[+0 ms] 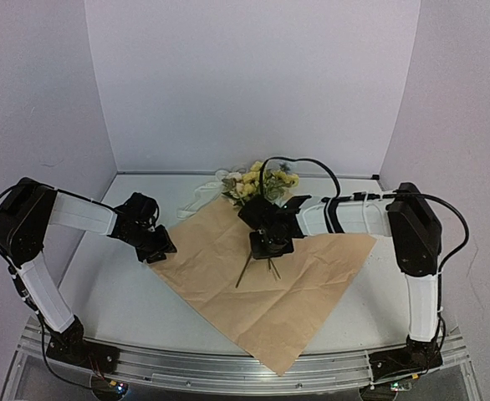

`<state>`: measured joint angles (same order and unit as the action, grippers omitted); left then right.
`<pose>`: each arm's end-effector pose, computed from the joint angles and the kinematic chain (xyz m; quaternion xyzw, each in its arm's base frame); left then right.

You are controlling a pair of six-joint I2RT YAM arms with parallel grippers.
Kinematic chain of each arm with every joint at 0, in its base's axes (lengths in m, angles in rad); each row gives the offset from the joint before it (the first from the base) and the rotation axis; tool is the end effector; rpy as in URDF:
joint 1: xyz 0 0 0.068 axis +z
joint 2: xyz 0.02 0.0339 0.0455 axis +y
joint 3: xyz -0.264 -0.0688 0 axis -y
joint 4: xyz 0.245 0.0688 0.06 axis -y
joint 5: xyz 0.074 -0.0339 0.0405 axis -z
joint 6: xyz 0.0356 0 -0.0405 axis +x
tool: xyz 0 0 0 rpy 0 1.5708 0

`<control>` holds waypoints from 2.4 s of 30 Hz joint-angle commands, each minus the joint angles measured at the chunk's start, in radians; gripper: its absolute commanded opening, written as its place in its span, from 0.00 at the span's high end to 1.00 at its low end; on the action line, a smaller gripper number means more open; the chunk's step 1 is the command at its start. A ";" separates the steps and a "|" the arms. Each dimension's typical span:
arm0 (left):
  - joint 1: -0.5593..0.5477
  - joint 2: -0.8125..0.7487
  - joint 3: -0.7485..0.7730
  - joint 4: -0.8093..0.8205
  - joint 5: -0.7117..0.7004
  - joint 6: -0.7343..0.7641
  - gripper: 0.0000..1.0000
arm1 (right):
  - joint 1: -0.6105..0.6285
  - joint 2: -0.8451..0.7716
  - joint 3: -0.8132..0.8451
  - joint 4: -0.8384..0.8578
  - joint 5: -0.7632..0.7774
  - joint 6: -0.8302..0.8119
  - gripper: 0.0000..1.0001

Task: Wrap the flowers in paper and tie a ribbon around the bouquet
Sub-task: Adjust the fake flower on the flattened wrapping paper.

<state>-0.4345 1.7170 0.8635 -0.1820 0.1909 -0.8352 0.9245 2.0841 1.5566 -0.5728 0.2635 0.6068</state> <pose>0.2877 -0.1410 0.1358 -0.1664 0.9458 -0.2301 0.1575 0.2728 0.3462 0.1754 -0.1223 0.9567 0.0680 0.2551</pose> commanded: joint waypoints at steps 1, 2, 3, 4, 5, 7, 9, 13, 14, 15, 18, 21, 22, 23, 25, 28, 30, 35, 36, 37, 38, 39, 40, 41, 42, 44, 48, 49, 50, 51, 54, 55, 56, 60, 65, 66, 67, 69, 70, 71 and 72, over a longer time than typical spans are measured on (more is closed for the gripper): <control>0.011 0.027 0.003 -0.012 -0.003 0.014 0.59 | 0.006 -0.204 -0.006 0.058 0.185 -0.098 1.00; 0.011 0.027 0.003 -0.011 -0.002 0.014 0.59 | 0.006 -0.227 -0.004 0.062 0.205 -0.104 1.00; 0.011 0.027 0.003 -0.011 -0.002 0.014 0.59 | 0.006 -0.250 -0.004 0.063 0.225 -0.108 1.00; 0.011 0.029 0.003 -0.009 -0.002 0.015 0.59 | 0.005 -0.272 -0.007 0.063 0.247 -0.104 1.00; 0.011 0.031 0.004 -0.008 -0.003 0.016 0.59 | 0.005 -0.294 -0.010 0.061 0.268 -0.095 1.00; 0.012 0.034 0.006 -0.006 0.001 0.015 0.59 | 0.006 -0.324 -0.011 0.023 0.304 -0.063 1.00; 0.013 0.036 0.005 0.000 0.005 0.013 0.59 | 0.005 -0.347 -0.013 -0.022 0.326 -0.011 1.00; 0.013 0.041 0.006 0.012 0.015 0.010 0.58 | 0.009 -0.353 -0.040 -0.080 0.274 0.045 1.00; 0.013 0.041 0.006 0.013 0.017 0.010 0.58 | 0.011 -0.351 -0.059 -0.080 0.259 0.050 1.00; 0.012 0.041 0.006 0.012 0.018 0.010 0.58 | 0.012 -0.340 -0.079 -0.078 0.241 0.051 1.00; 0.012 0.038 0.004 0.011 0.018 0.010 0.58 | 0.015 -0.301 -0.137 -0.034 0.170 0.031 1.00; 0.013 0.037 0.006 0.006 0.016 0.013 0.58 | 0.021 -0.270 -0.202 0.023 0.159 0.018 1.00; 0.013 0.034 0.006 0.006 0.014 0.012 0.58 | 0.021 -0.252 -0.224 0.040 0.162 0.010 1.00; 0.013 0.032 0.006 0.006 0.014 0.012 0.58 | 0.021 -0.236 -0.239 0.053 0.166 0.004 1.00; 0.013 0.034 0.008 0.005 0.016 0.012 0.58 | 0.020 -0.198 -0.254 0.079 0.145 -0.017 1.00; 0.012 0.034 0.013 0.001 0.016 0.014 0.58 | 0.020 -0.139 -0.242 0.088 0.088 -0.035 1.00; 0.013 0.033 0.013 -0.003 0.012 0.016 0.58 | 0.020 -0.108 -0.234 0.089 0.049 -0.035 0.90; 0.013 0.033 0.012 -0.003 0.014 0.017 0.57 | 0.019 -0.125 -0.204 0.088 0.015 -0.033 0.51; 0.013 0.033 0.011 -0.003 0.015 0.016 0.57 | 0.018 -0.130 -0.189 0.084 0.014 -0.036 0.50; 0.013 0.032 0.010 -0.002 0.015 0.015 0.57 | 0.017 -0.132 -0.169 0.074 0.012 -0.040 0.49; 0.013 0.032 0.010 -0.001 0.015 0.015 0.57 | 0.015 -0.127 -0.150 0.064 0.007 -0.046 0.48; 0.013 0.031 0.009 -0.001 0.016 0.014 0.57 | 0.010 -0.117 -0.116 0.054 -0.002 -0.051 0.48; 0.012 0.030 0.009 -0.001 0.016 0.014 0.56 | 0.007 -0.100 -0.078 0.045 -0.013 -0.059 0.48; 0.012 0.029 0.007 0.001 0.016 0.013 0.56 | 0.004 -0.074 -0.040 0.033 -0.020 -0.069 0.49; 0.013 0.029 0.007 0.001 0.016 0.012 0.56 | 0.001 -0.045 0.003 0.016 -0.024 -0.079 0.51; 0.012 0.027 0.007 0.001 0.017 0.012 0.56 | -0.007 0.017 0.071 -0.004 -0.038 -0.099 0.56; 0.013 0.023 0.009 -0.003 0.019 0.013 0.56 | -0.033 0.134 0.190 -0.033 -0.074 -0.118 0.59; 0.013 0.022 0.010 -0.004 0.019 0.015 0.56 | -0.038 0.148 0.202 -0.036 -0.075 -0.121 0.60; 0.012 0.020 0.010 -0.008 0.019 0.016 0.56 | -0.046 0.161 0.214 -0.037 -0.076 -0.123 0.61; 0.012 0.019 0.010 -0.011 0.018 0.017 0.56 | -0.053 0.172 0.225 -0.039 -0.076 -0.123 0.61; 0.013 0.014 0.008 -0.014 0.013 0.017 0.56 | -0.069 0.193 0.237 -0.041 -0.075 -0.127 0.62; 0.012 0.014 0.007 -0.015 0.013 0.017 0.56 | -0.071 0.201 0.242 -0.043 -0.077 -0.129 0.62; 0.013 0.013 0.007 -0.016 0.013 0.017 0.56 | -0.073 0.208 0.247 -0.044 -0.078 -0.131 0.62; 0.014 0.010 0.007 -0.019 0.010 0.016 0.56 | -0.072 0.226 0.265 -0.054 -0.078 -0.134 0.63; 0.013 0.012 0.020 -0.027 0.013 0.015 0.56 | -0.073 0.247 0.311 -0.089 -0.108 -0.128 0.78; 0.014 0.012 0.023 -0.030 0.012 0.017 0.56 | -0.073 0.248 0.315 -0.093 -0.118 -0.126 0.83; 0.014 0.011 0.026 -0.032 0.011 0.019 0.56 | -0.073 0.246 0.314 -0.094 -0.125 -0.123 0.88; 0.014 0.011 0.030 -0.037 0.009 0.021 0.56 | -0.073 0.235 0.313 -0.096 -0.129 -0.123 0.96; 0.014 0.011 0.033 -0.038 0.008 0.021 0.56 | -0.073 0.227 0.314 -0.096 -0.128 -0.123 0.99; 0.014 0.011 0.034 -0.041 0.008 0.022 0.56 | -0.073 0.216 0.316 -0.096 -0.125 -0.126 1.00; 0.013 0.010 0.037 -0.043 0.007 0.023 0.56 | -0.073 0.201 0.320 -0.096 -0.121 -0.128 1.00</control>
<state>-0.4259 1.7271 0.8711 -0.1665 0.2146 -0.8337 0.8486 2.3226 1.8335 -0.6444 0.1399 0.4779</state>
